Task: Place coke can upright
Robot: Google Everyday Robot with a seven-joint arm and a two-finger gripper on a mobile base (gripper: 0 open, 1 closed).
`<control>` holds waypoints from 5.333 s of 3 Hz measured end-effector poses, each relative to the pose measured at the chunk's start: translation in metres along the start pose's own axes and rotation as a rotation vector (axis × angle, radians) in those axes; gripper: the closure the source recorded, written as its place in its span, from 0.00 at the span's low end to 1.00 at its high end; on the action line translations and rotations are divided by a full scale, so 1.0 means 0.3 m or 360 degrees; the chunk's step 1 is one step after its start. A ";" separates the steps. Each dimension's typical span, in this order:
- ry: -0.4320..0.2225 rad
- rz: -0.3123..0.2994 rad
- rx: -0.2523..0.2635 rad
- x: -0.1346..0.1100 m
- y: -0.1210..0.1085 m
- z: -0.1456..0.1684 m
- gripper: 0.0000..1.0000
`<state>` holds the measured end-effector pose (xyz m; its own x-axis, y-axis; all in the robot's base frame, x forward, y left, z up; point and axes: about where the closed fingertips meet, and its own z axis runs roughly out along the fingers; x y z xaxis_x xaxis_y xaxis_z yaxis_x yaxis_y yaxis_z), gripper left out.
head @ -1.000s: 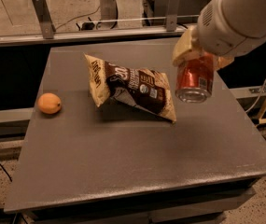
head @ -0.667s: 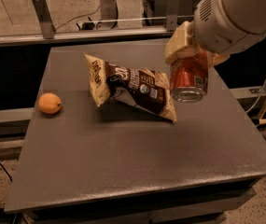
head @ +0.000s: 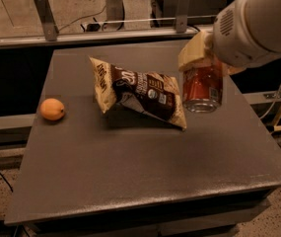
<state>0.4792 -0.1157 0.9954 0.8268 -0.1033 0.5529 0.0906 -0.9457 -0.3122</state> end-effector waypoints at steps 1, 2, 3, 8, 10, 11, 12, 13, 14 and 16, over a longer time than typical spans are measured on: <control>0.0043 0.0093 0.0082 -0.142 0.164 0.070 1.00; 0.0195 0.0224 0.0190 -0.214 0.293 0.120 1.00; 0.0435 0.0276 0.0234 -0.150 0.346 0.057 1.00; 0.0850 0.0249 0.0888 0.031 0.397 -0.017 1.00; 0.1053 -0.0002 0.1011 0.074 0.382 -0.015 1.00; 0.1162 -0.0320 0.1040 0.080 0.370 -0.017 1.00; 0.1202 -0.0728 0.0960 0.054 0.360 -0.010 1.00; 0.1207 -0.1026 0.0862 0.012 0.373 -0.001 1.00; 0.1244 -0.1102 0.0860 -0.033 0.406 0.026 1.00; 0.1244 -0.1017 0.0901 -0.086 0.441 0.083 0.84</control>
Offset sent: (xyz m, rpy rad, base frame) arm -0.0278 -0.1370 -0.0188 0.4746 -0.6922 -0.0177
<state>0.4836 -0.2306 0.9205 -0.0104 -0.0052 0.9999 0.7674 -0.6412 0.0047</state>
